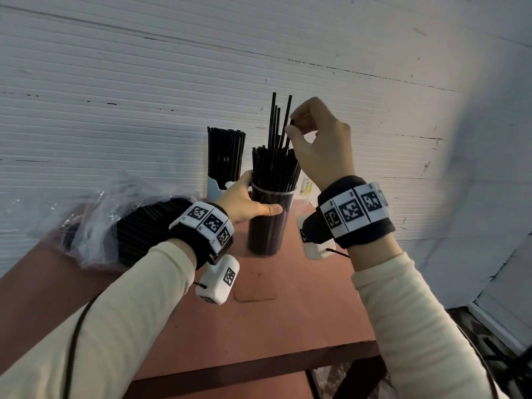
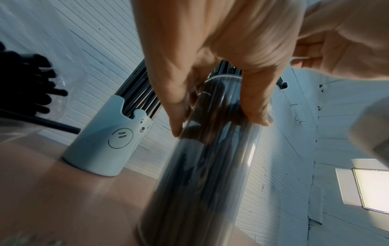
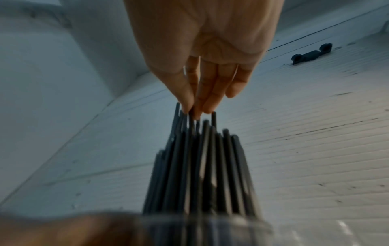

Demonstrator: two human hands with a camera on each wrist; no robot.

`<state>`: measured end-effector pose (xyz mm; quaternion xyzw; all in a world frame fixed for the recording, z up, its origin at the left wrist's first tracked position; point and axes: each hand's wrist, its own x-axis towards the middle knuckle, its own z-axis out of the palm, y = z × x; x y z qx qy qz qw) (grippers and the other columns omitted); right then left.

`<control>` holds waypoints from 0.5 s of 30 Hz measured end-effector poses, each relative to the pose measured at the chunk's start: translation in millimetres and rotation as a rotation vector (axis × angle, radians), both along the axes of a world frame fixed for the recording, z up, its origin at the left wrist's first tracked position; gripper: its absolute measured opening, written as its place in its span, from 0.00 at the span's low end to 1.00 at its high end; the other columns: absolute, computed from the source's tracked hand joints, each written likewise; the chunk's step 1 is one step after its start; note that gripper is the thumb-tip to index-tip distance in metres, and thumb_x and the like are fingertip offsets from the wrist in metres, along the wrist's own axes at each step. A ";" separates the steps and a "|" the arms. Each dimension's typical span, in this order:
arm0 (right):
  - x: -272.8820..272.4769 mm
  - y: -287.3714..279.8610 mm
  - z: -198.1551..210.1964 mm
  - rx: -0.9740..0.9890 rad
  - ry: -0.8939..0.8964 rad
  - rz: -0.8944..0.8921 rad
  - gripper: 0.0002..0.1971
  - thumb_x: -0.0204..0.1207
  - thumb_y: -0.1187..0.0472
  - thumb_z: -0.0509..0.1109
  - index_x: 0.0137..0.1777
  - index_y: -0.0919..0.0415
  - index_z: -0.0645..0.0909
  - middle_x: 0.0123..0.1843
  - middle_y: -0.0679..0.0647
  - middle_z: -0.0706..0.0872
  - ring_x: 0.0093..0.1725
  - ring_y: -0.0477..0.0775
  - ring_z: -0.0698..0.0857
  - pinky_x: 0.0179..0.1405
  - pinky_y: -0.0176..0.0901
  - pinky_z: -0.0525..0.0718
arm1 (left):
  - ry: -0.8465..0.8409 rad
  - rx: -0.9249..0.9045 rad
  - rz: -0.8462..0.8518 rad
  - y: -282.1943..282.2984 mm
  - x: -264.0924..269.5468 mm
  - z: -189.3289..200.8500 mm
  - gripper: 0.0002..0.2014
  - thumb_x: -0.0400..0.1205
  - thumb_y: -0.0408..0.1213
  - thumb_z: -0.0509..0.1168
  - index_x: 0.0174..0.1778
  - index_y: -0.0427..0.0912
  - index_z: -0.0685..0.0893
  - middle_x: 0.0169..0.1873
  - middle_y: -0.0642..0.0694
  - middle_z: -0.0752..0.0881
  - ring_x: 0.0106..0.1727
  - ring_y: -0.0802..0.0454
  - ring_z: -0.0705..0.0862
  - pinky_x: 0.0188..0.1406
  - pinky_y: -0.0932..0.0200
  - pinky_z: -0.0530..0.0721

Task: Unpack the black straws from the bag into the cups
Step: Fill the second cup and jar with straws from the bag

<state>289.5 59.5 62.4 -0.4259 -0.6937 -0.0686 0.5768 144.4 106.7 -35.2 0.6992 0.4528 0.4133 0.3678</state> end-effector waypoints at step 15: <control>5.1 -10.7 -7.5 -0.003 0.102 0.045 0.06 0.79 0.65 0.67 0.54 0.61 0.81 0.39 0.40 0.81 0.37 0.34 0.79 0.40 0.23 0.73 | 0.023 -0.002 0.037 -5.0 2.1 2.9 0.43 0.65 0.41 0.83 0.75 0.49 0.70 0.68 0.51 0.80 0.70 0.51 0.76 0.70 0.57 0.70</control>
